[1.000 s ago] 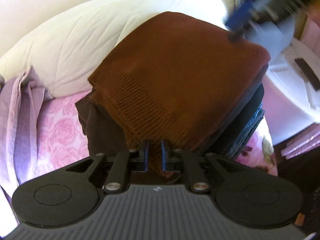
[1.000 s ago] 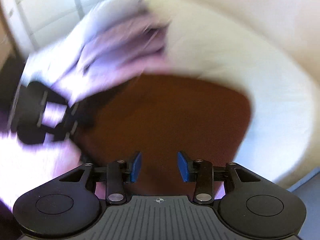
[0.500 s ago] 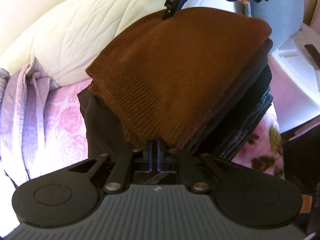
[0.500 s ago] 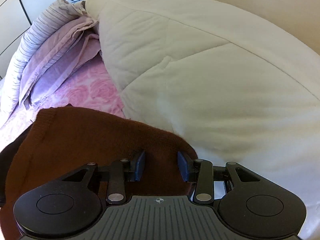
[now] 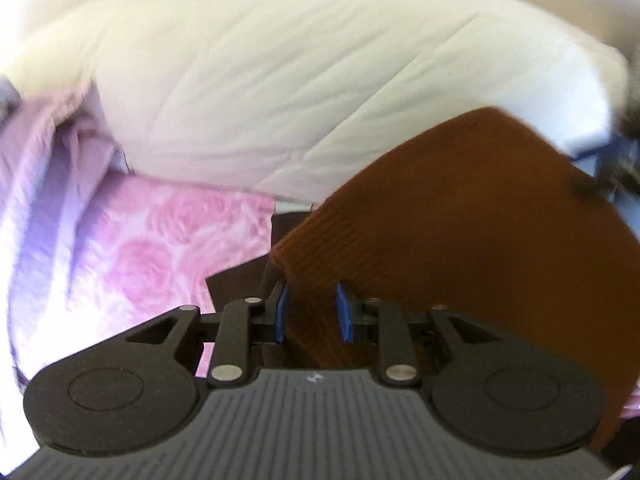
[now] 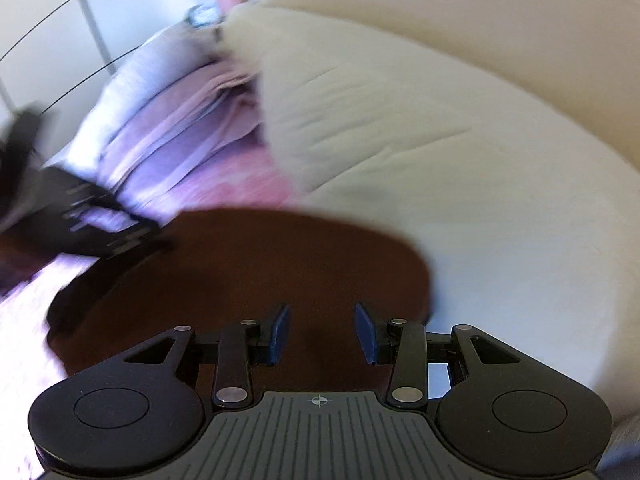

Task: Fold clothes
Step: 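Open both grippers and withdraw them from the cardigan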

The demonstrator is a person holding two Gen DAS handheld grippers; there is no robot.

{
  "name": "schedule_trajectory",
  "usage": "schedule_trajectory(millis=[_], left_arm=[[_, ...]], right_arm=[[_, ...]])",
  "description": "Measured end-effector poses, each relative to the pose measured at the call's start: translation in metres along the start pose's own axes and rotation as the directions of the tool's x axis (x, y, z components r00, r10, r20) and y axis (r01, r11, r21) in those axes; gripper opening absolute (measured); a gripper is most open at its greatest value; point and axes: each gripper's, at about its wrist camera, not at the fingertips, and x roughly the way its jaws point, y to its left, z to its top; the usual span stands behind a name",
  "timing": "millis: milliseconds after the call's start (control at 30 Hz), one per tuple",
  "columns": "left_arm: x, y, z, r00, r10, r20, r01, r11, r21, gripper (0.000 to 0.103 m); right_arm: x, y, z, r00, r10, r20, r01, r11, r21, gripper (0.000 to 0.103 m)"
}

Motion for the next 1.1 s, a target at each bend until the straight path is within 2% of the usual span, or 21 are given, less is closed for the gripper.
schedule_trajectory(millis=[100, 233, 333, 433, 500, 600, 667, 700, 733, 767, 800, 867, 967, 1000, 1067, 1100], left_arm=[[0.006, 0.0, 0.003, 1.0, 0.013, -0.01, -0.013, 1.0, -0.01, 0.021], [-0.034, -0.004, -0.002, 0.998, 0.065, 0.012, -0.065, 0.998, -0.027, 0.02], [-0.077, -0.021, -0.022, 0.998, 0.06, 0.037, -0.058, 0.998, -0.038, 0.021], [-0.095, -0.045, -0.057, 1.0, 0.016, 0.007, -0.016, 0.999, -0.028, 0.021], [-0.089, -0.065, -0.082, 1.0, 0.017, -0.02, -0.016, 1.0, 0.024, 0.021], [-0.081, -0.083, -0.102, 0.998, 0.055, 0.021, -0.057, 0.99, 0.129, 0.021], [-0.094, -0.08, -0.104, 0.995, 0.073, 0.061, -0.079, 0.991, 0.108, 0.021], [-0.101, -0.078, -0.106, 0.993, 0.082, 0.083, -0.09, 0.992, 0.091, 0.021], [-0.11, -0.076, -0.109, 0.991, 0.091, 0.102, -0.099, 0.993, 0.071, 0.025], [-0.121, -0.074, -0.116, 0.988, 0.099, 0.122, -0.106, 0.993, 0.047, 0.036], [-0.133, -0.073, -0.126, 0.985, 0.1, 0.141, -0.105, 0.994, 0.024, 0.043], [-0.155, -0.074, -0.148, 0.981, 0.088, 0.172, -0.087, 0.996, -0.009, 0.058], [-0.187, -0.08, -0.182, 0.979, 0.078, 0.188, -0.073, 0.997, -0.033, 0.069], [-0.196, -0.081, -0.191, 0.979, 0.071, 0.189, -0.063, 0.997, -0.045, 0.071], [-0.212, -0.083, -0.21, 0.981, 0.049, 0.189, -0.036, 0.997, -0.07, 0.084], [-0.217, -0.084, -0.216, 0.981, 0.034, 0.19, -0.021, 0.997, -0.073, 0.086]], right_arm=[[0.005, 0.01, -0.025, 0.999, 0.022, -0.036, -0.024, 0.999, -0.042, 0.043], [-0.017, 0.01, -0.033, 1.0, 0.013, 0.027, -0.011, 0.999, -0.051, 0.044], [-0.041, 0.016, -0.042, 0.998, 0.035, 0.048, -0.033, 0.998, -0.045, 0.044], [-0.047, 0.031, -0.062, 0.999, 0.047, 0.017, -0.046, 0.998, -0.044, 0.044], [-0.046, 0.036, -0.076, 1.0, 0.016, 0.026, -0.016, 1.0, -0.027, 0.044], [-0.046, 0.049, -0.084, 0.999, -0.03, 0.044, 0.031, 0.999, -0.017, 0.044], [-0.054, 0.062, -0.089, 0.993, -0.091, 0.068, 0.091, 0.996, 0.004, 0.044], [-0.06, 0.072, -0.093, 0.989, -0.127, 0.078, 0.126, 0.992, 0.017, 0.049], [-0.067, 0.081, -0.097, 0.983, -0.163, 0.088, 0.161, 0.987, 0.03, 0.063], [-0.073, 0.091, -0.103, 0.976, -0.196, 0.094, 0.192, 0.98, 0.045, 0.071], [-0.08, 0.103, -0.112, 0.97, -0.224, 0.093, 0.219, 0.974, 0.062, 0.08], [-0.094, 0.125, -0.13, 0.961, -0.264, 0.078, 0.256, 0.961, 0.103, 0.081], [-0.118, 0.157, -0.153, 0.947, -0.318, 0.048, 0.304, 0.934, 0.188, 0.082], [-0.129, 0.165, -0.158, 0.944, -0.326, 0.055, 0.307, 0.925, 0.223, 0.082], [-0.147, 0.179, -0.168, 0.934, -0.351, 0.069, 0.322, 0.908, 0.267, 0.083], [-0.155, 0.186, -0.172, 0.927, -0.368, 0.075, 0.335, 0.899, 0.282, 0.084]])
